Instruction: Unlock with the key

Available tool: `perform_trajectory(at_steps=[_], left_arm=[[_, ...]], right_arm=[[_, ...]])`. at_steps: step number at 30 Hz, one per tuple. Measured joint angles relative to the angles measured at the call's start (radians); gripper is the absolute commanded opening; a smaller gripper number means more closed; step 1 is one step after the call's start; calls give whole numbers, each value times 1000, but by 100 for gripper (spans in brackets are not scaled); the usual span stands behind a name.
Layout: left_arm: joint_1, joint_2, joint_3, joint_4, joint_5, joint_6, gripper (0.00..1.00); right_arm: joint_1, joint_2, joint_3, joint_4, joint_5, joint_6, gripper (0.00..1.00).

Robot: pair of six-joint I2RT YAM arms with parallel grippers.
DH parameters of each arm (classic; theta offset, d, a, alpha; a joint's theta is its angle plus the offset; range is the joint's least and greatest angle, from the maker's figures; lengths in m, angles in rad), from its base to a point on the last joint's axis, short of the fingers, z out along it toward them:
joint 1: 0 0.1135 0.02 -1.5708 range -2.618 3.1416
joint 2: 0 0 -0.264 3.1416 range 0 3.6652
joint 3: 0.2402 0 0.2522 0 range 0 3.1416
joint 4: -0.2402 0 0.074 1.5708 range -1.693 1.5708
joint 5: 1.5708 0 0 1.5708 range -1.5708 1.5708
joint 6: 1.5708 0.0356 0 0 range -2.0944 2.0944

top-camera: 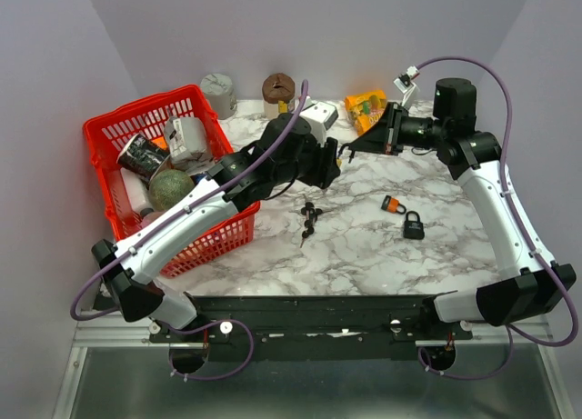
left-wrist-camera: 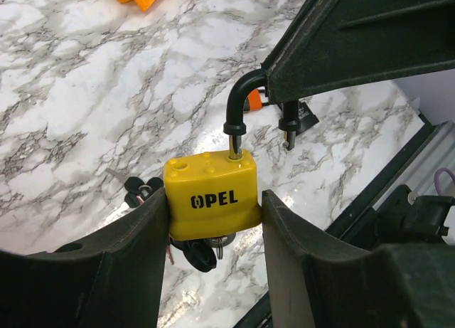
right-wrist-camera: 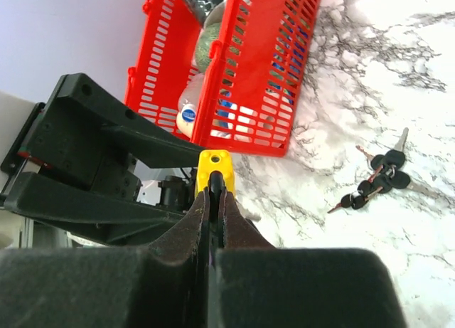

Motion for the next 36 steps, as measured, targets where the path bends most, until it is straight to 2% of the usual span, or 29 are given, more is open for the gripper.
perform_trajectory(at_steps=[2, 3, 5, 6, 9, 14, 17, 23, 28, 36], left_arm=[[-1, 2, 0, 0, -4, 0, 0], [-1, 4, 0, 0, -5, -1, 0], [7, 10, 3, -4, -11, -9, 0], [13, 16, 3, -3, -11, -15, 0], [55, 48, 3, 0, -3, -52, 0], [152, 110, 4, 22, 54, -126, 0], [194, 187, 57, 6, 71, -156, 0], [211, 360, 191, -28, 77, -192, 0], [234, 458, 233, -69, 79, -200, 0], [294, 609, 258, -136, 107, -206, 0]], right_arm=[[2, 0, -1, -4, 13, 5, 29], [2, -1, -3, -4, 19, 6, 40], [2, -2, -8, -4, 37, 12, 51], [1, -2, -11, -4, 50, 15, 60], [-2, -6, -23, -2, 92, 26, 70], [-44, -49, -78, -3, 171, 48, 74], [-84, -95, -119, -2, 217, 58, 75], [-119, -200, -163, -1, 298, 59, 81], [-126, -258, -193, 3, 327, 56, 81], [-130, -264, -231, 4, 341, 55, 81]])
